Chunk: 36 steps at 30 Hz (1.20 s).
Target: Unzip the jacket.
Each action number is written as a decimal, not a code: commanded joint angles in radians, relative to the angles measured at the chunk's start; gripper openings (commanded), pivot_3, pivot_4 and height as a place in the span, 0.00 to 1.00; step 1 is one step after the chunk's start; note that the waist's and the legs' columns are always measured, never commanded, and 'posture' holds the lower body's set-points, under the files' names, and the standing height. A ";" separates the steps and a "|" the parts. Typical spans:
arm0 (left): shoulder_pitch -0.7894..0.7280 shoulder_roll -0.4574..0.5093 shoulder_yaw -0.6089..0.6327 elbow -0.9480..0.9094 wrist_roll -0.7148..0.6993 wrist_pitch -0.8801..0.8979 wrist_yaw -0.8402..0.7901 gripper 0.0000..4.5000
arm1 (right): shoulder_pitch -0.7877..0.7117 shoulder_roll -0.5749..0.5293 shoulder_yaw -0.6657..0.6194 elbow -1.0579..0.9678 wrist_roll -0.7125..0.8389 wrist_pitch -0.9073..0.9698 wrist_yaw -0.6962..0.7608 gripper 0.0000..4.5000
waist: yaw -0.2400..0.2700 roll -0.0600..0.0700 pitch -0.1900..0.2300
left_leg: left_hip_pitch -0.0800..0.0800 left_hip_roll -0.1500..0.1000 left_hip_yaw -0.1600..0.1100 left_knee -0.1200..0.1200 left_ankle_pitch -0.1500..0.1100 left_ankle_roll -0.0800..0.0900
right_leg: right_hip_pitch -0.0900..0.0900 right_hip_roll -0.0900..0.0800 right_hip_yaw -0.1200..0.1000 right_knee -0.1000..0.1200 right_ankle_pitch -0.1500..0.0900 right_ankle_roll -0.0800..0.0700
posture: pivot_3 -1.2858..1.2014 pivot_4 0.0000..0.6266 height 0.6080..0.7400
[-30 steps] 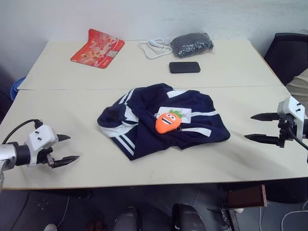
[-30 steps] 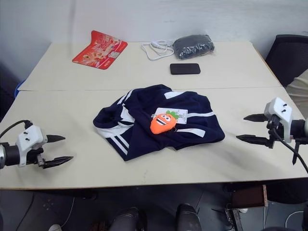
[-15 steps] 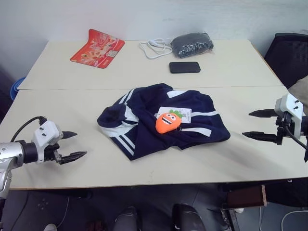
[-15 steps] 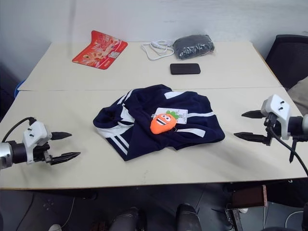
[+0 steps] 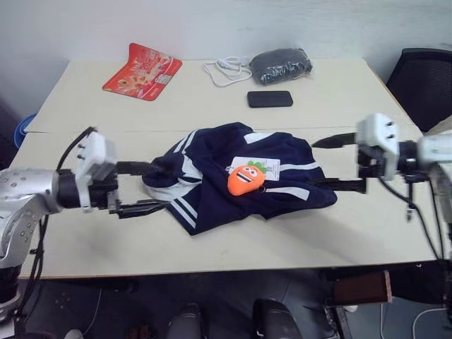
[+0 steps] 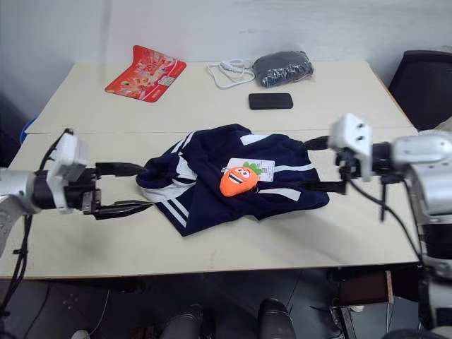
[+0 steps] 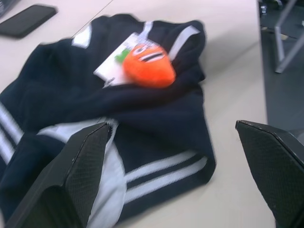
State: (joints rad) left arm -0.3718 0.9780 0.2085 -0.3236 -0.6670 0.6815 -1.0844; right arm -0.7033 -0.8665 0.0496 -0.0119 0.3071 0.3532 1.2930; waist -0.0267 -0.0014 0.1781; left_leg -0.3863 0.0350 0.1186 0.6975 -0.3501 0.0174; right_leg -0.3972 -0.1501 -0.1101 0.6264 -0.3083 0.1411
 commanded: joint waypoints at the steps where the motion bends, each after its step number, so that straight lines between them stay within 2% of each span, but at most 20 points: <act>1: -0.050 -0.016 -0.090 -0.031 0.054 -0.041 0.006 1.00 | -0.054 0.084 0.099 -0.004 -0.093 -0.085 -0.057 0.99 | 0.000 0.000 0.000 | -0.001 0.000 0.001 0.000 0.000 0.000 | -0.001 0.000 0.000 0.000 0.000 0.000 | 0.52 0.24 1.00; 4: -0.087 -0.050 -0.150 0.005 0.126 -0.094 0.030 1.00 | -0.093 0.118 0.201 0.096 -0.240 -0.275 -0.067 0.99 | 0.002 0.000 0.000 | -0.001 -0.001 0.003 0.001 0.000 0.000 | -0.001 0.000 -0.001 0.000 0.000 0.000 | 0.52 0.24 1.00; 9: -0.169 -0.129 -0.164 0.060 0.134 -0.102 0.068 1.00 | -0.162 0.231 0.258 0.213 -0.273 -0.332 -0.077 0.99 | -0.001 -0.001 0.001 | -0.003 -0.001 0.003 0.002 0.000 0.000 | 0.000 0.000 -0.002 0.000 0.000 0.000 | 0.52 0.24 1.00; 15: -0.174 -0.147 -0.167 0.077 0.153 -0.115 0.067 1.00 | -0.194 0.301 0.284 0.307 -0.348 -0.409 -0.114 0.99 | -0.004 -0.001 0.001 | -0.002 0.000 0.001 0.001 0.000 0.000 | -0.001 0.000 -0.002 0.000 0.000 0.000 | 0.52 0.24 1.00; 18: -0.155 -0.143 -0.166 0.072 0.160 -0.124 0.060 1.00 | -0.211 0.322 0.285 0.374 -0.364 -0.443 -0.127 0.86 | -0.004 -0.001 0.001 | -0.002 0.000 0.001 0.001 0.000 0.000 | 0.000 0.000 -0.002 0.000 0.000 0.000 | 0.52 0.24 1.00; 27: -0.169 -0.158 -0.179 0.083 0.164 -0.126 0.045 1.00 | -0.214 0.312 0.244 0.382 -0.320 -0.437 -0.094 0.15 | -0.003 -0.001 0.001 | -0.002 0.000 0.000 0.001 0.000 0.000 | 0.000 0.000 -0.002 0.000 0.000 0.000 | 0.52 0.24 1.00; 29: -0.173 -0.169 -0.187 0.079 0.161 -0.126 0.044 1.00 | -0.189 0.302 0.225 0.338 -0.299 -0.404 -0.095 0.05 | -0.001 -0.001 0.001 | -0.002 0.000 0.000 0.001 0.001 0.000 | 0.000 0.000 -0.002 0.000 0.000 0.000 | 0.52 0.24 1.00; 30: -0.174 -0.176 -0.191 0.078 0.161 -0.127 0.044 1.00 | -0.173 0.297 0.207 0.308 -0.284 -0.377 -0.103 0.01 | 0.001 -0.001 0.001 | -0.002 0.000 0.000 0.001 0.000 0.000 | 0.000 0.000 -0.002 0.000 0.000 0.000 | 0.52 0.24 1.00; 33: -0.186 -0.202 -0.206 0.082 0.163 -0.131 0.045 1.00 | -0.109 0.272 0.104 0.175 -0.212 -0.221 -0.161 0.00 | 0.003 -0.001 0.001 | -0.003 -0.001 -0.001 0.002 0.000 0.000 | 0.000 0.000 -0.003 0.000 0.000 0.000 | 0.52 0.24 1.00; 36: -0.214 -0.246 -0.218 0.087 0.148 -0.123 0.055 1.00 | -0.010 0.171 -0.040 0.055 -0.176 -0.089 -0.220 0.00 | 0.014 -0.002 0.001 | -0.003 -0.001 -0.001 0.002 0.000 0.000 | 0.000 0.000 -0.003 0.000 0.000 0.000 | 0.52 0.24 1.00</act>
State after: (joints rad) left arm -0.5659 0.7335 -0.0193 -0.2191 -0.5041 0.5655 -1.0360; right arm -0.7242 -0.6429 0.1121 0.1090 0.0974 0.2061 1.1042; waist -0.0124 -0.0030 0.1790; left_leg -0.3898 0.0339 0.1178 0.6994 -0.3496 0.0174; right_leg -0.3972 -0.1503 -0.1131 0.6263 -0.3083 0.1412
